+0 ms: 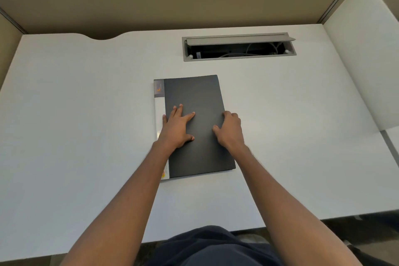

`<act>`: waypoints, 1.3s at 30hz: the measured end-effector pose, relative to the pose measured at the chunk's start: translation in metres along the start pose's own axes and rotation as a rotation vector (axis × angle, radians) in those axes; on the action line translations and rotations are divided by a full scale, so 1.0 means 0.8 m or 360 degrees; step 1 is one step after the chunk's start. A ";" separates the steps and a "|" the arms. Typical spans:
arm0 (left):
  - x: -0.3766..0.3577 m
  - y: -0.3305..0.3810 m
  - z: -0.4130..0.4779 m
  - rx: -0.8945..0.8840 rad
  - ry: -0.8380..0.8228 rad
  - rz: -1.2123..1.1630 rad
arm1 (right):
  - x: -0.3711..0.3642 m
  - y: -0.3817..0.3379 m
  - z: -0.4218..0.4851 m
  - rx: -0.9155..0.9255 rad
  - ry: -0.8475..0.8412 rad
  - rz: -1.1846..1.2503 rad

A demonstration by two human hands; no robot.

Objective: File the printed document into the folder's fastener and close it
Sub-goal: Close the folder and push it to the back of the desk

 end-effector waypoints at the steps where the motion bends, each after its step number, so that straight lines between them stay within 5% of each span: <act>1: -0.003 0.001 0.002 0.0013 -0.0001 0.0010 | -0.005 0.002 0.000 0.0007 -0.0006 -0.0029; 18: -0.013 -0.017 -0.014 -0.0050 0.0194 -0.0070 | -0.056 0.016 -0.016 0.0263 -0.0005 -0.0671; 25: -0.002 -0.043 -0.062 0.0323 0.0627 -0.0461 | -0.060 0.022 -0.019 0.0269 0.0016 -0.0739; 39: 0.012 -0.043 -0.072 0.0636 0.0664 -0.0953 | -0.063 0.020 -0.020 0.0257 0.0003 -0.0805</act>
Point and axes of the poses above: each hand's wrist, its own z-axis towards the middle knuckle, its own x-axis out of the back of the hand, y = z × x, the point moved 3 cm from there along z, towards the middle knuckle, and after that the axes turned 7 degrees about -y, right-handed, at the moved point
